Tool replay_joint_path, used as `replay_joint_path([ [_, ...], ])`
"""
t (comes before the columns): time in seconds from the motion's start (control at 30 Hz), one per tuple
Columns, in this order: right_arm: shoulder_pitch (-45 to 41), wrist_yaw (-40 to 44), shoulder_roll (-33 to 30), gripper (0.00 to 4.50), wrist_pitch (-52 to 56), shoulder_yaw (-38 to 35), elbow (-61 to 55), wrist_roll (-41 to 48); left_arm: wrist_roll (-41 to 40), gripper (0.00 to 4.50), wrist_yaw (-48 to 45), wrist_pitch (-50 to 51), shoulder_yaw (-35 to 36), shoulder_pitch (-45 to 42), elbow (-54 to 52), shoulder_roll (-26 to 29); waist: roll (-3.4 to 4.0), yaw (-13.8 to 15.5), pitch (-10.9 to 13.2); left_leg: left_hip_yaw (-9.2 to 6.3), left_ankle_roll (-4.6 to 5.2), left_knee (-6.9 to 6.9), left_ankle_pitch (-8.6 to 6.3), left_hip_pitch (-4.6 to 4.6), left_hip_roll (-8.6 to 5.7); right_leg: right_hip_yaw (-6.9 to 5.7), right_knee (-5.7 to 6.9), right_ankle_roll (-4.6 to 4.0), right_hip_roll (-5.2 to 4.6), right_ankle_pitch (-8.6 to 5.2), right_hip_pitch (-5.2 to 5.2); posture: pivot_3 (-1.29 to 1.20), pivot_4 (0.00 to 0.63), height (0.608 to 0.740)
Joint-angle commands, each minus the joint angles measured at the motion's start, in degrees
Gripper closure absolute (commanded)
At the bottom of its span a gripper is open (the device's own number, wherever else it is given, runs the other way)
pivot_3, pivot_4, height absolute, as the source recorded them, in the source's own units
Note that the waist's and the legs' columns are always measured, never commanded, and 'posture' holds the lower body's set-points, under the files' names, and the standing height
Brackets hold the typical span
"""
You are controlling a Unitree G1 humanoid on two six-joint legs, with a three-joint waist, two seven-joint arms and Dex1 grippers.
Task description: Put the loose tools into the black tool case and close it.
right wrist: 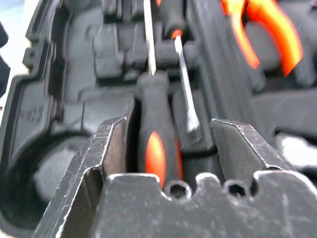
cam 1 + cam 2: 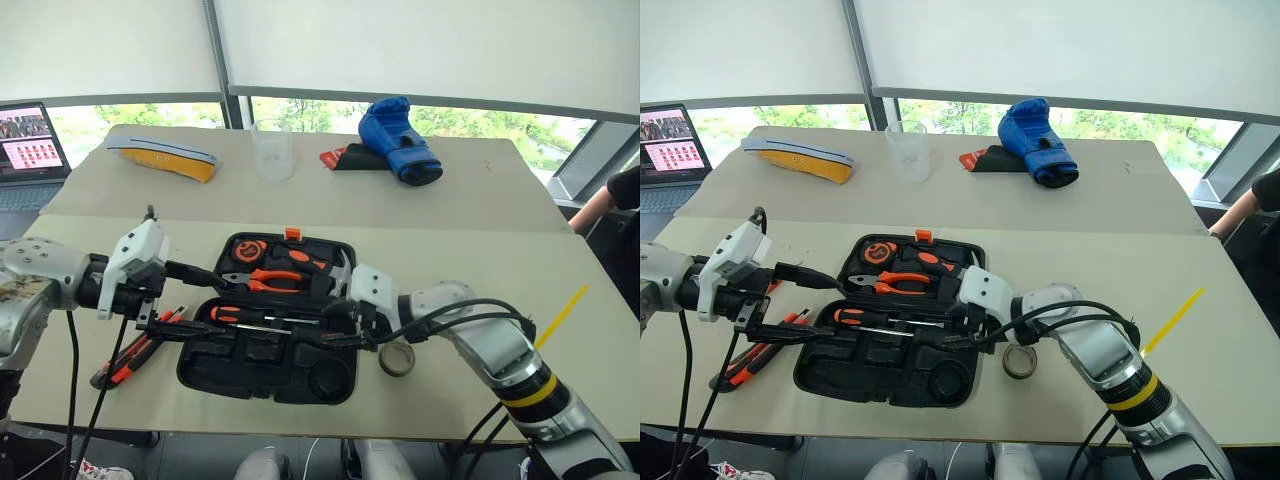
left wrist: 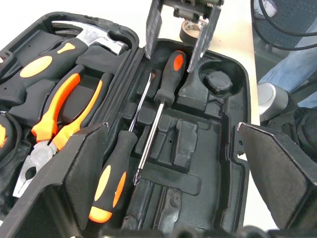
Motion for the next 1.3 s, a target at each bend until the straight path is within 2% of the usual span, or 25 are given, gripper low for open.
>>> replay_joint_path([
  [0.03,-1.1,-0.4,1.3,2.29,-0.2,-1.5,0.5,1.0,0.3,0.0,-0.1,-1.4,0.0,-1.5,0.2,0.0,0.0,0.0,0.0,-0.01,0.0,0.01,0.0,-0.01,0.0,0.0,0.01,0.0,0.0,0.0,0.0,0.0,0.15,0.738],
  [0.23,-1.5,1.0,1.3,4.38,-3.3,1.3,2.8,-1.8,0.5,0.0,0.0,-1.8,-0.1,-1.1,0.0,-0.1,0.0,0.0,0.0,-0.02,0.04,0.02,-0.01,-0.03,-0.02,0.01,0.0,0.0,-0.01,0.0,0.0,0.0,0.15,0.738],
  [0.27,-1.6,1.2,1.4,4.49,-3.5,1.6,3.0,-1.9,0.6,0.0,0.0,-1.9,-0.2,-1.0,0.0,-0.1,0.0,0.0,0.0,-0.03,0.05,0.02,-0.02,-0.03,-0.01,0.01,0.0,0.0,0.0,0.0,0.0,0.0,0.15,0.738],
  [0.7,-0.2,3.4,-0.3,4.49,-9.1,9.7,7.8,-10.2,1.8,0.0,0.0,-3.6,-0.7,-0.2,0.7,-0.6,-0.01,0.0,0.0,-0.1,0.05,0.02,-0.02,0.06,0.0,0.06,0.04,0.01,0.01,0.0,0.03,0.0,0.15,0.738],
  [1.07,0.7,5.5,-0.7,4.49,-10.8,10.5,6.8,-12.1,2.8,0.0,0.1,-5.0,-2.0,-1.0,1.9,-1.9,-0.05,0.1,-0.1,-0.44,0.07,0.02,-0.03,0.32,-0.01,0.08,0.03,0.02,0.0,-0.01,0.33,0.0,0.15,0.738],
  [1.2,-0.5,4.7,1.0,4.49,-10.2,7.6,5.9,-10.1,3.1,0.0,0.3,-5.3,-2.4,-1.3,2.6,-2.3,-0.05,0.1,-0.1,-0.5,0.15,0.01,-0.08,0.45,-0.01,0.07,-0.01,0.03,0.0,-0.02,0.45,0.0,0.15,0.738],
  [1.3,-2.2,6.4,1.6,4.49,-6.1,-1.2,0.6,-1.0,3.6,0.0,1.5,-4.8,-1.3,-0.3,3.4,-1.8,-0.04,0.1,0.0,-0.53,0.18,0.0,-0.1,0.57,0.0,0.07,-0.05,0.04,0.0,-0.03,0.56,0.0,0.15,0.738],
])
